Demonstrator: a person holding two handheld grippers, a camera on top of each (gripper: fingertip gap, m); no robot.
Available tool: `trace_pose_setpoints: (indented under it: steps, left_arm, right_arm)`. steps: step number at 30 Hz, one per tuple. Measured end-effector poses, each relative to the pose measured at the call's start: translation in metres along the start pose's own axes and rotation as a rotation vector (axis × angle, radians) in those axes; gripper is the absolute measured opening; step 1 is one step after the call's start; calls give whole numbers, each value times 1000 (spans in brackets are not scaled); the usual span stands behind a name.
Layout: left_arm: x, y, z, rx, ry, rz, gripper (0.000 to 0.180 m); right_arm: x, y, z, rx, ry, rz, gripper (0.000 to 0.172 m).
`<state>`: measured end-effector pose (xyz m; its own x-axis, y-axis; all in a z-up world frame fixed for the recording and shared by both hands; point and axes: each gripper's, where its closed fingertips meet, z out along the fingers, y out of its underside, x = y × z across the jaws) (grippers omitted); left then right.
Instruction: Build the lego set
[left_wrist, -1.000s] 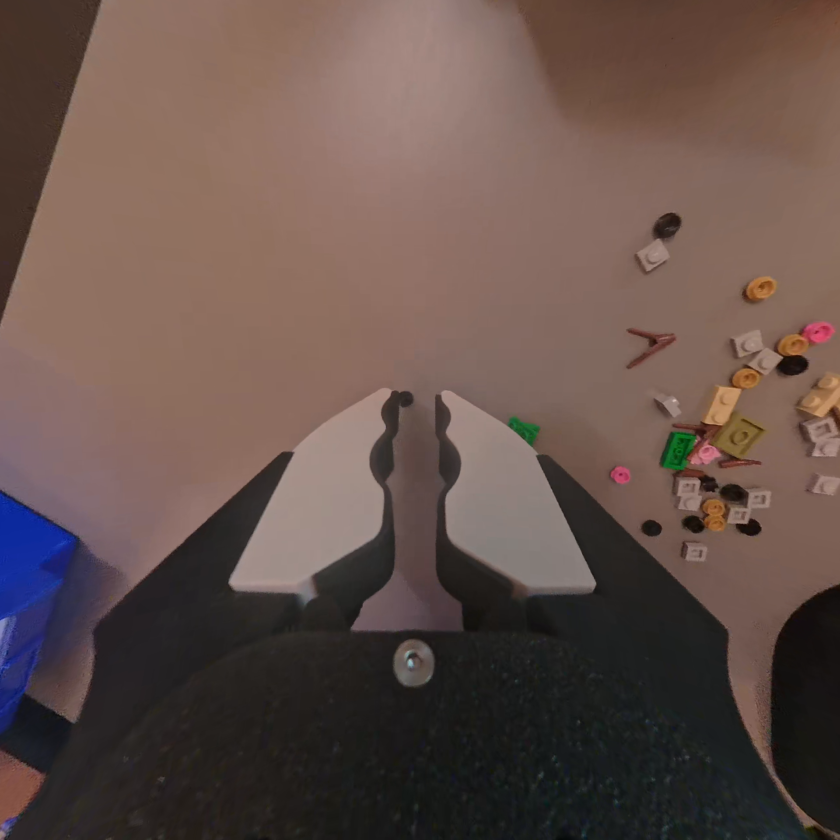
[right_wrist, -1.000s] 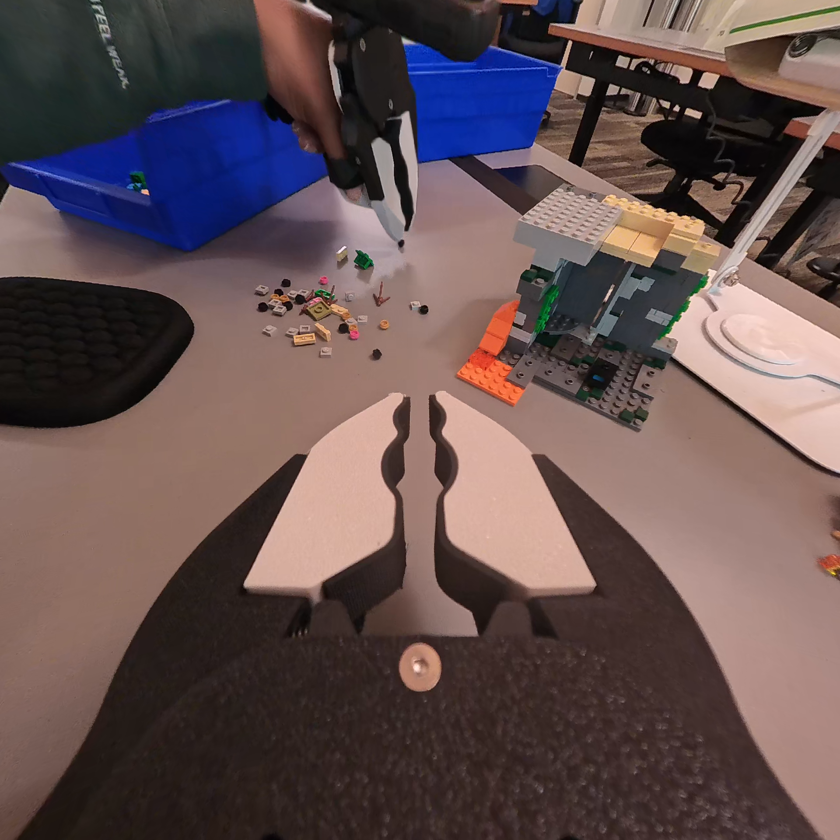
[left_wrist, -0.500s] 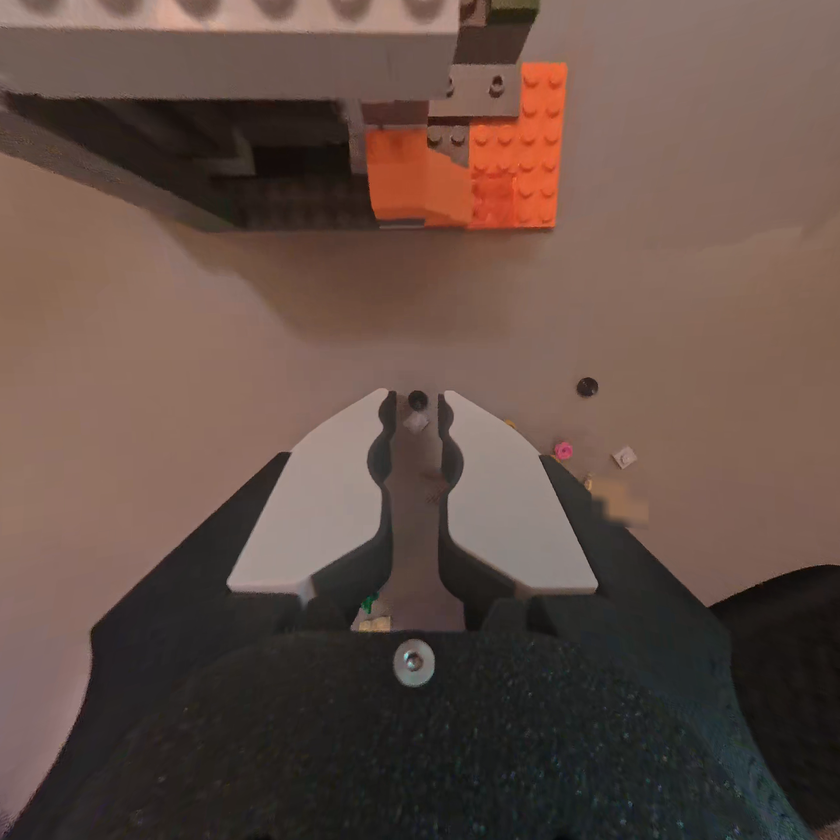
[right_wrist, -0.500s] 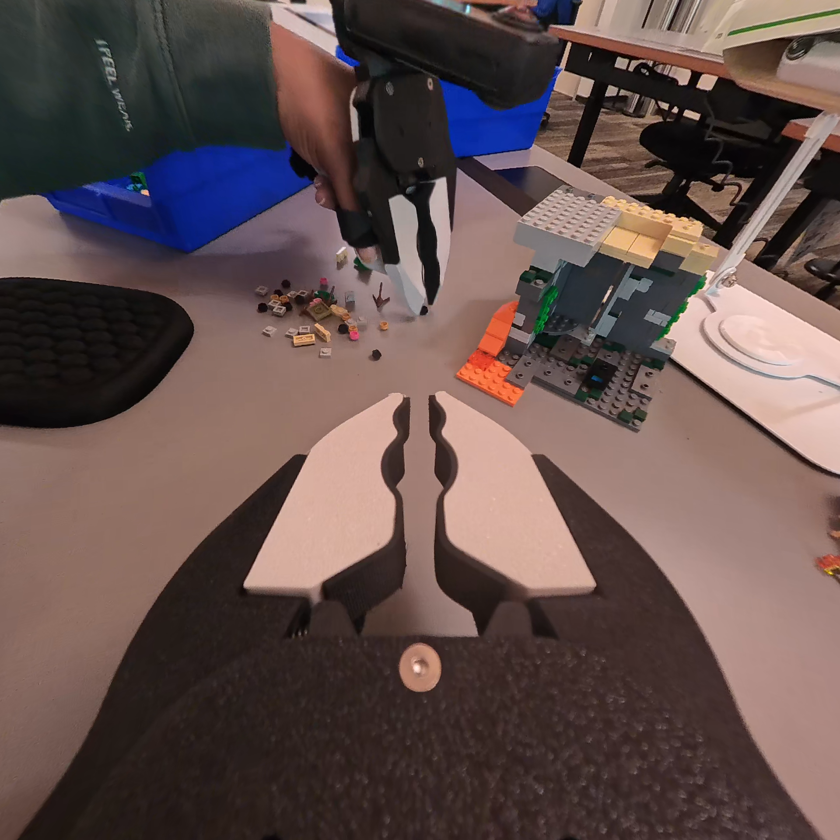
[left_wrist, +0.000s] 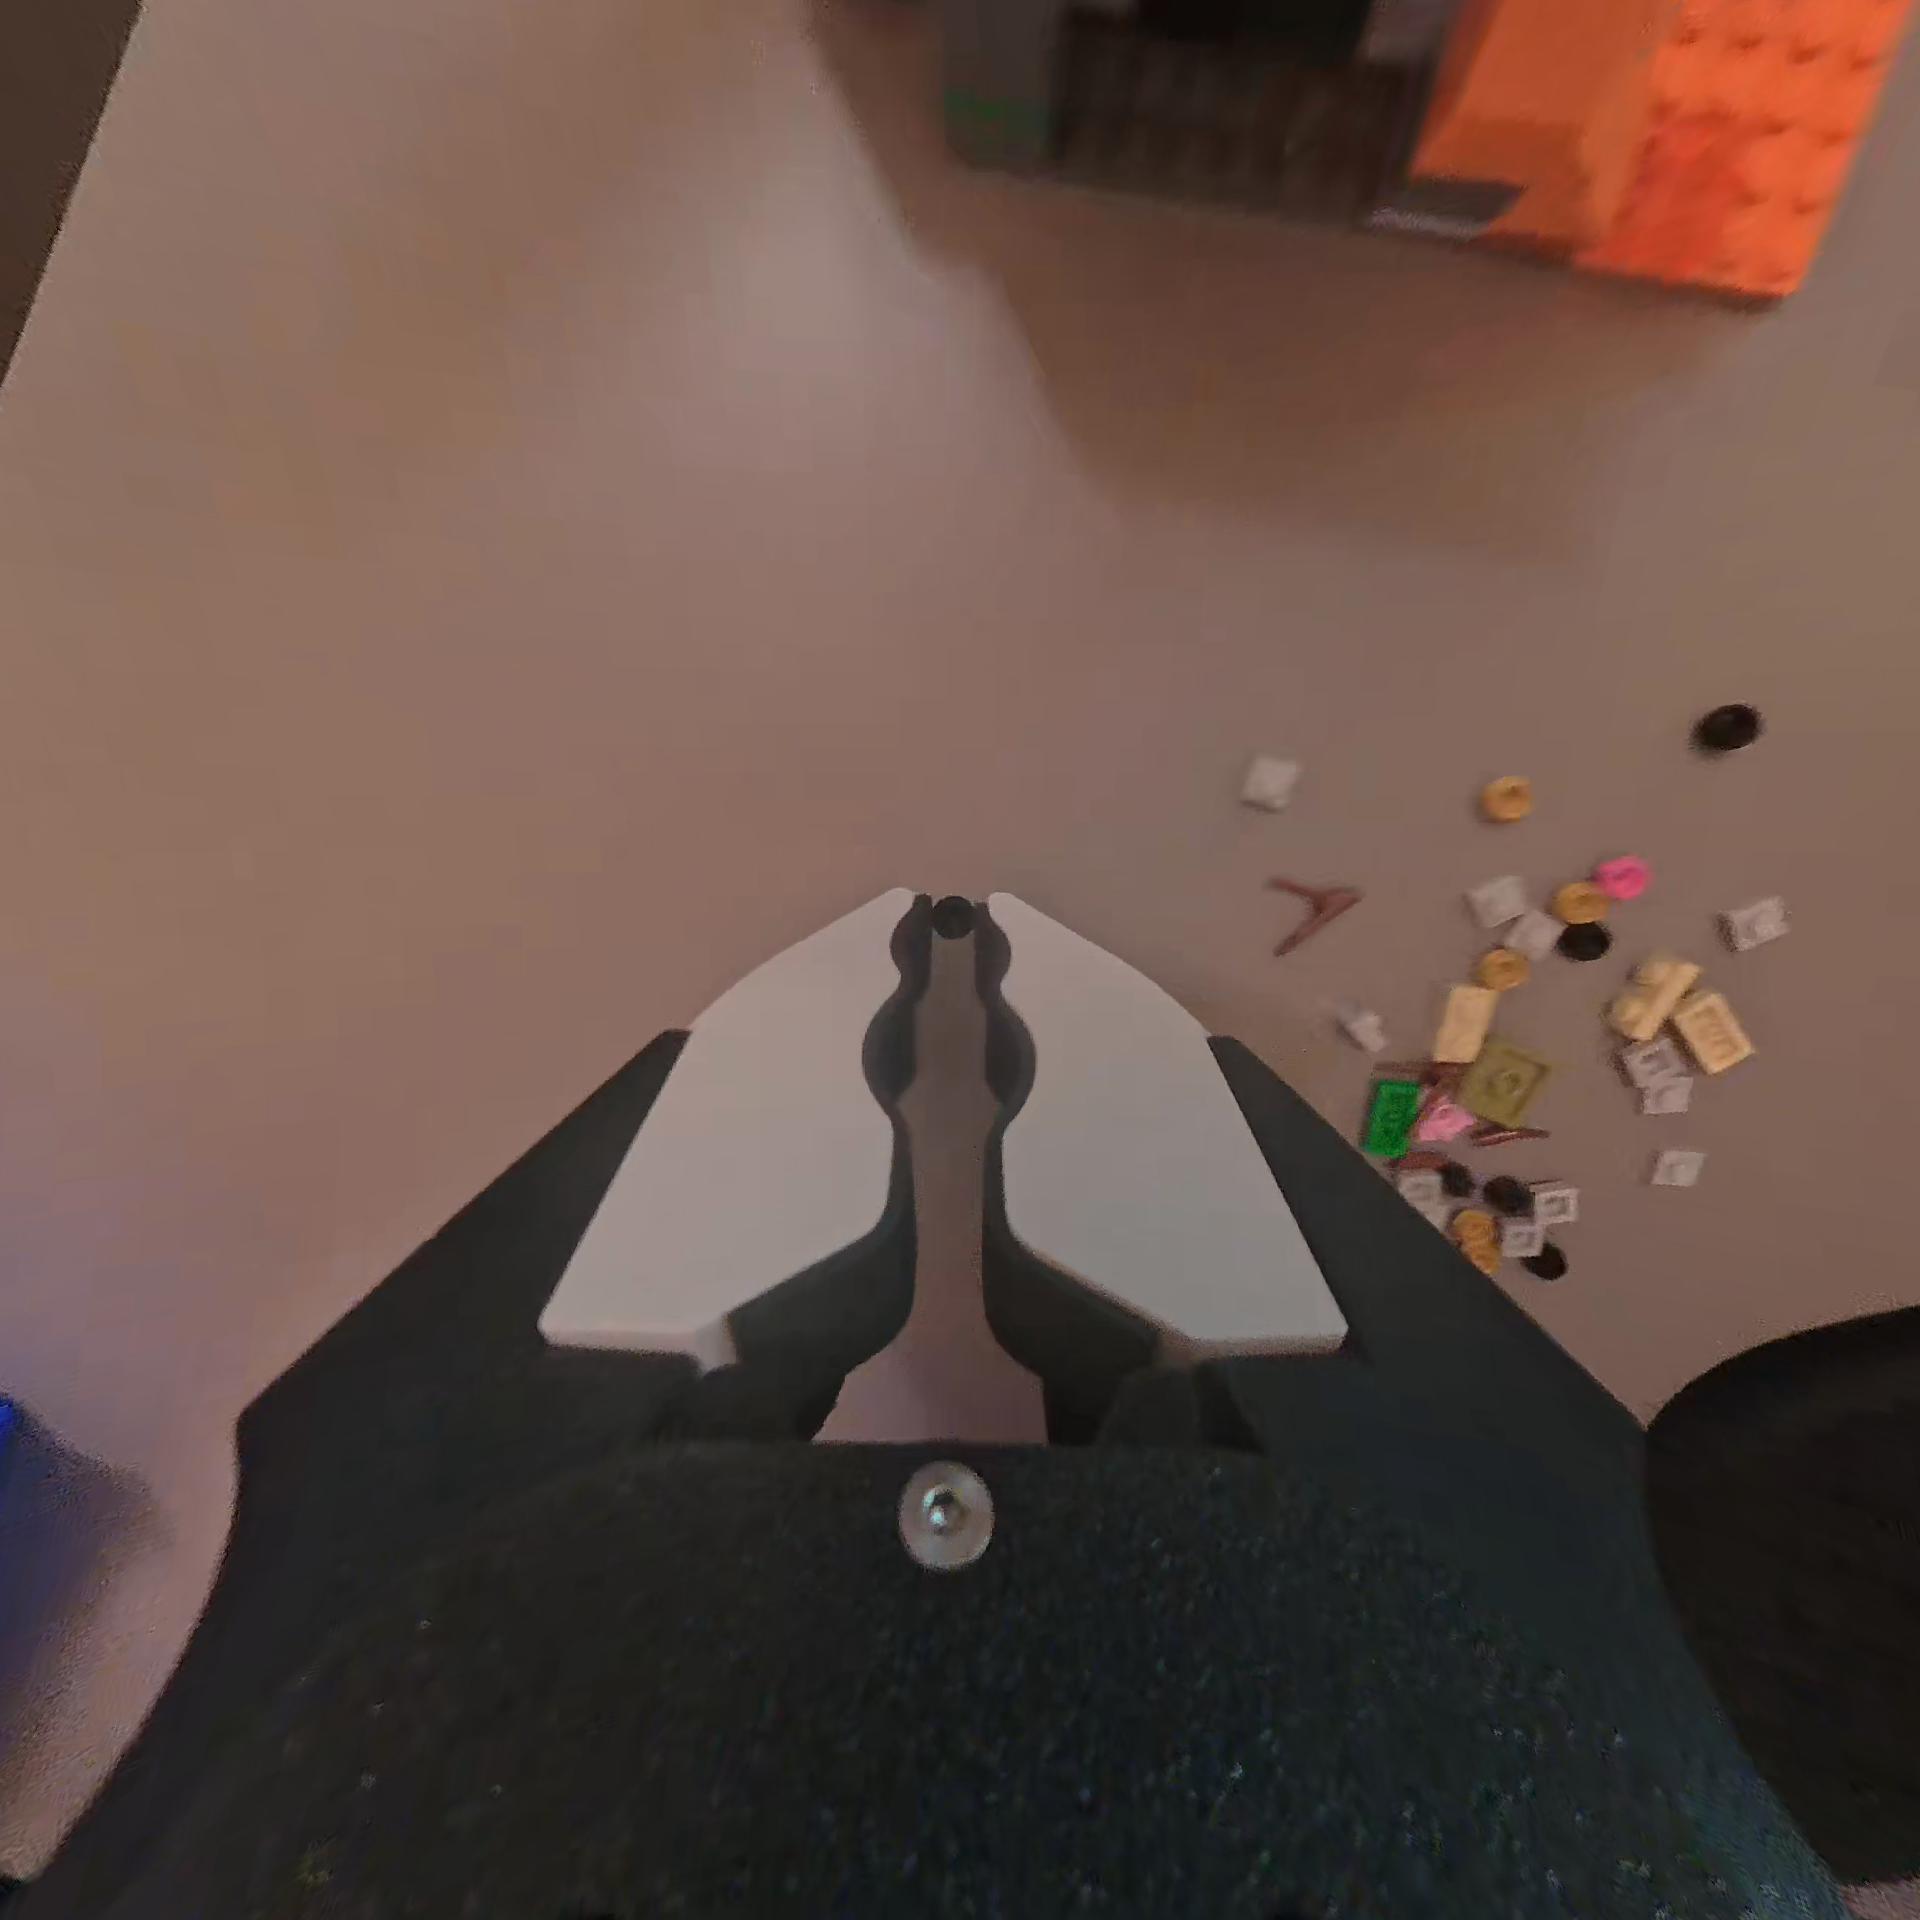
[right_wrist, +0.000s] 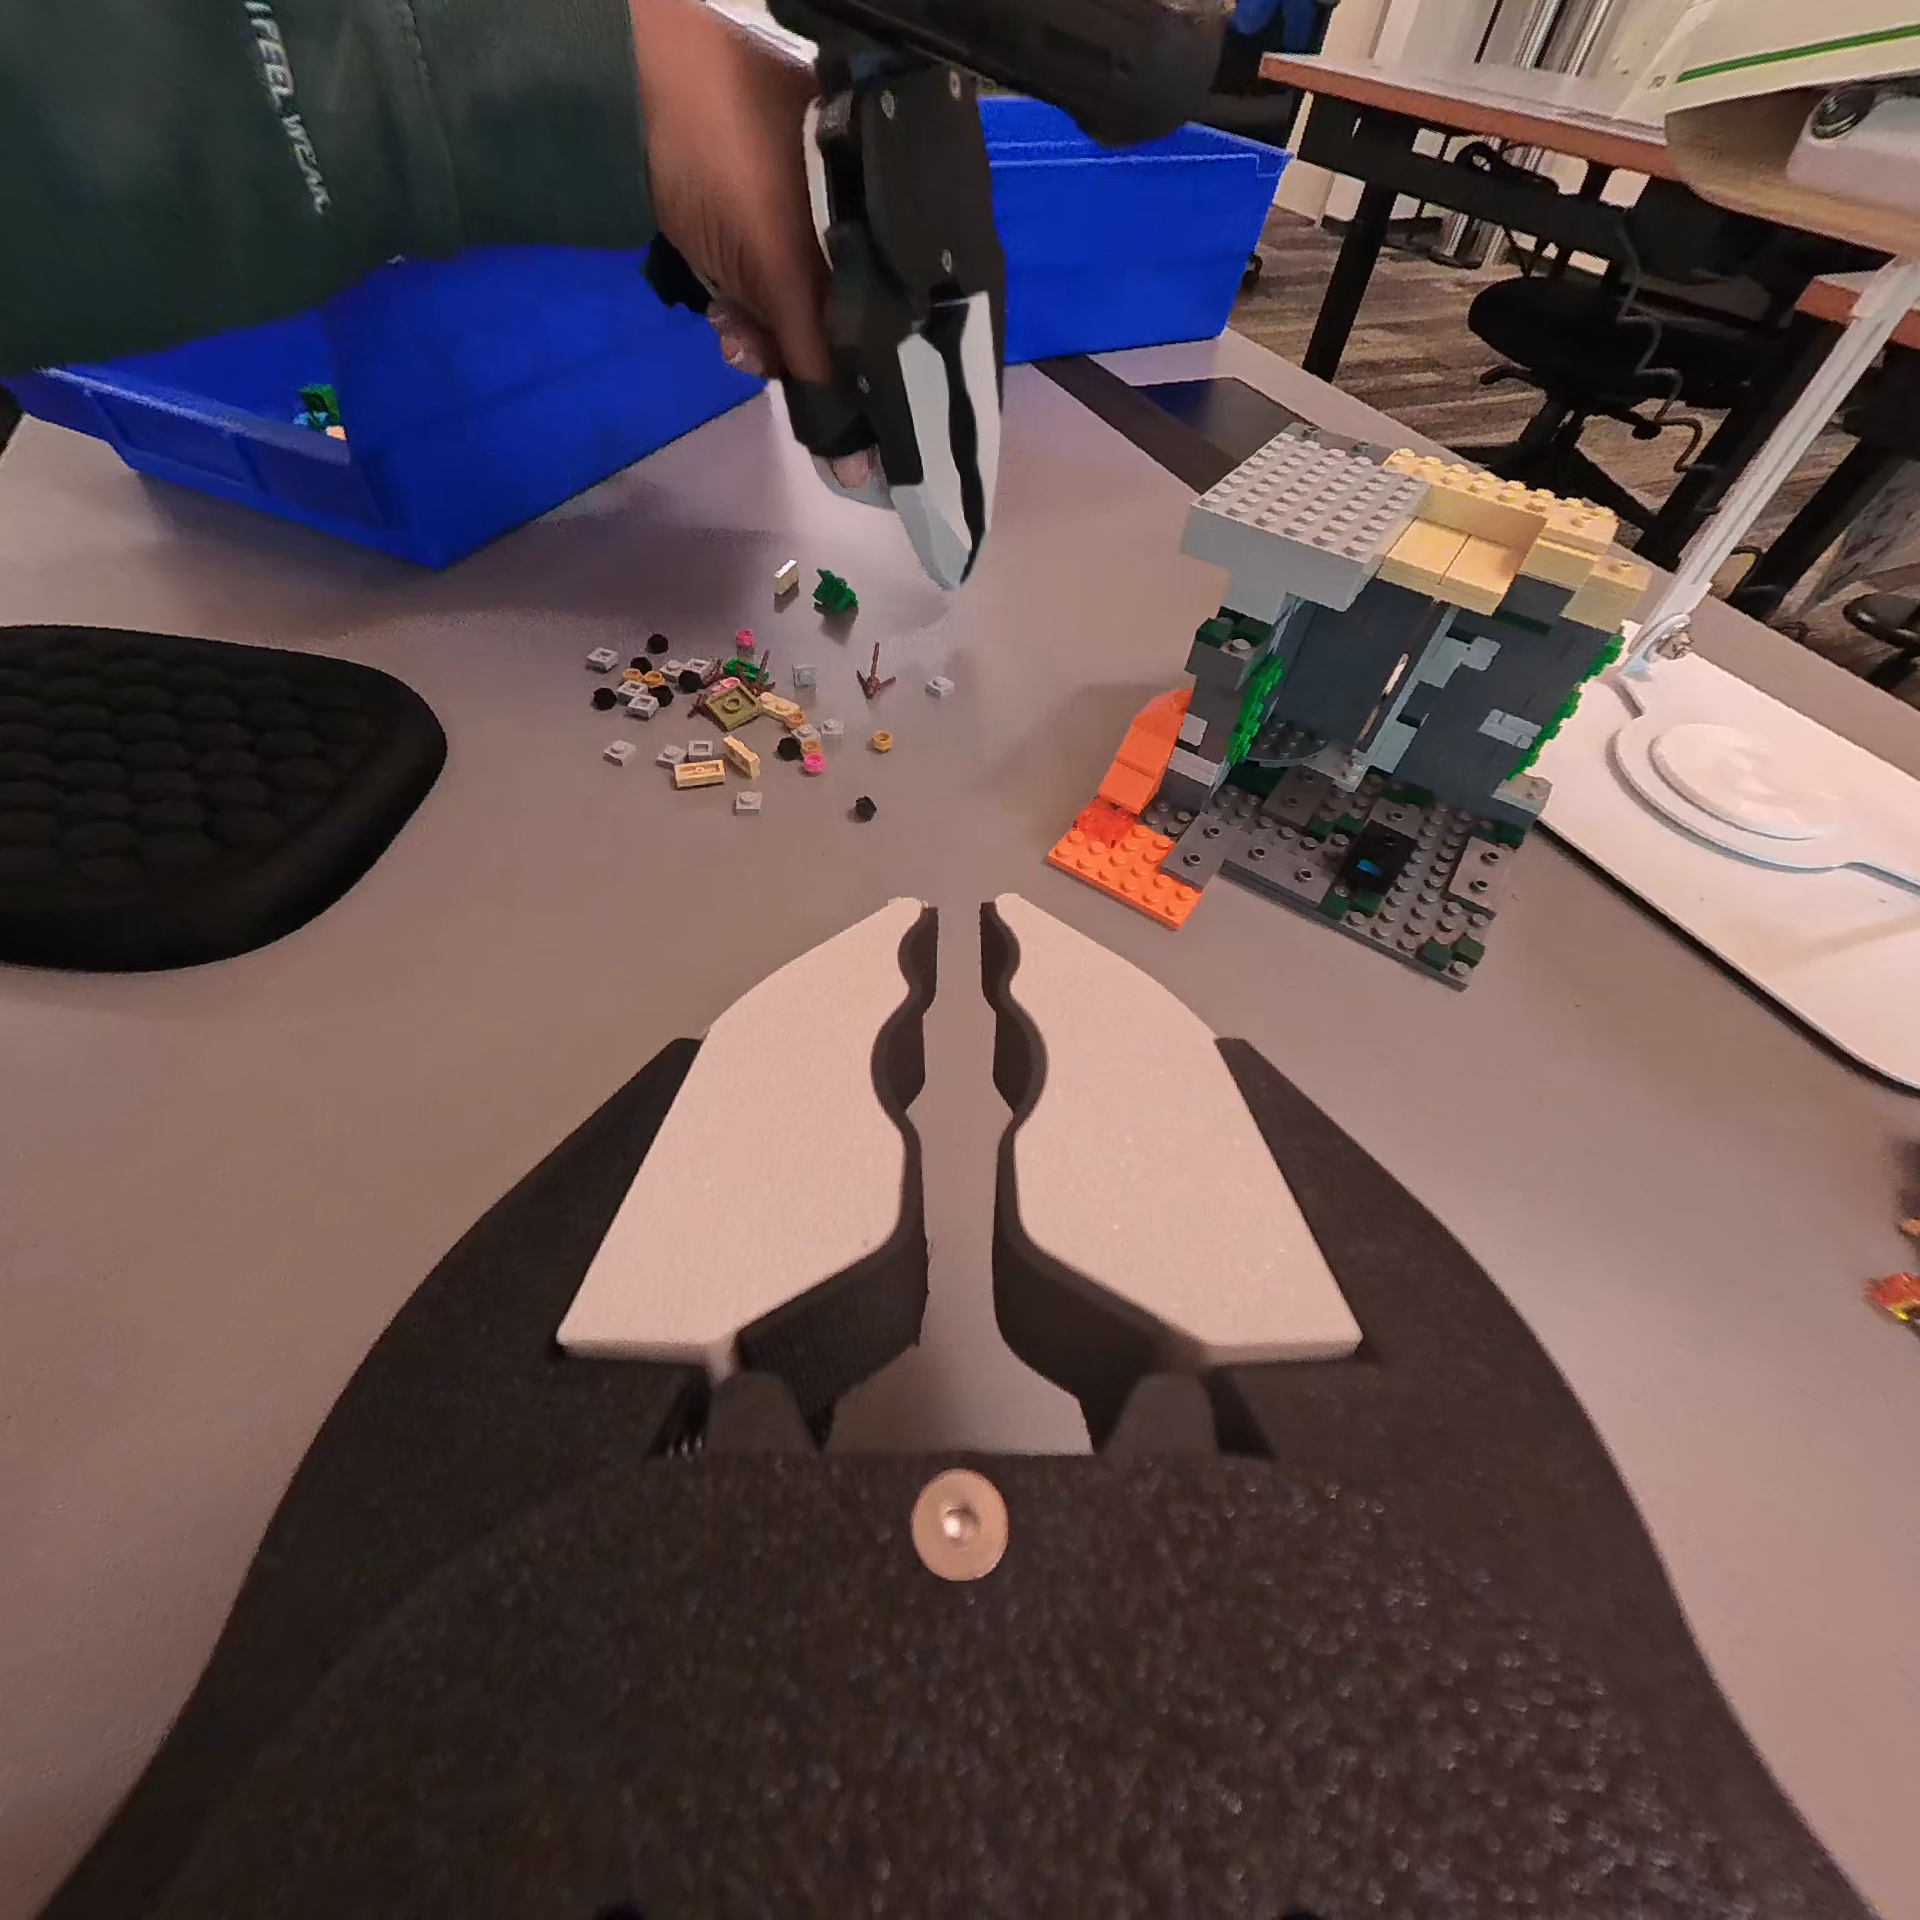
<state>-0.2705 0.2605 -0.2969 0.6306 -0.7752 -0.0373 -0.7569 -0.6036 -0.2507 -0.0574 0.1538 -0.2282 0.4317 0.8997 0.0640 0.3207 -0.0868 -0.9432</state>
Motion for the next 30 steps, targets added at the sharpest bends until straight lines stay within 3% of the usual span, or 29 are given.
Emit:
trace_pose_setpoints:
  steps: [5, 9, 15, 20, 30]
  left_arm:
    - [-11, 21, 4, -36, -10, -60, 14]
    - [1, 8, -5, 33, 22, -42, 16]
    - [86, -32, -18, 216, 139, 128, 17]
    - [139, -32, 1, 230, 171, 212, 18]
    - [131, -29, 15, 165, 142, 232, 7]
  right_arm:
    - [0, 0, 0, -1, 0, 1, 7]
    - [0, 1, 1, -4, -2, 2, 7]
    - [2, 0, -1, 0, 4, 4, 7]
    - [0, 1, 0, -4, -3, 2, 7]
    - [1, 0, -1, 0, 4, 1, 7]
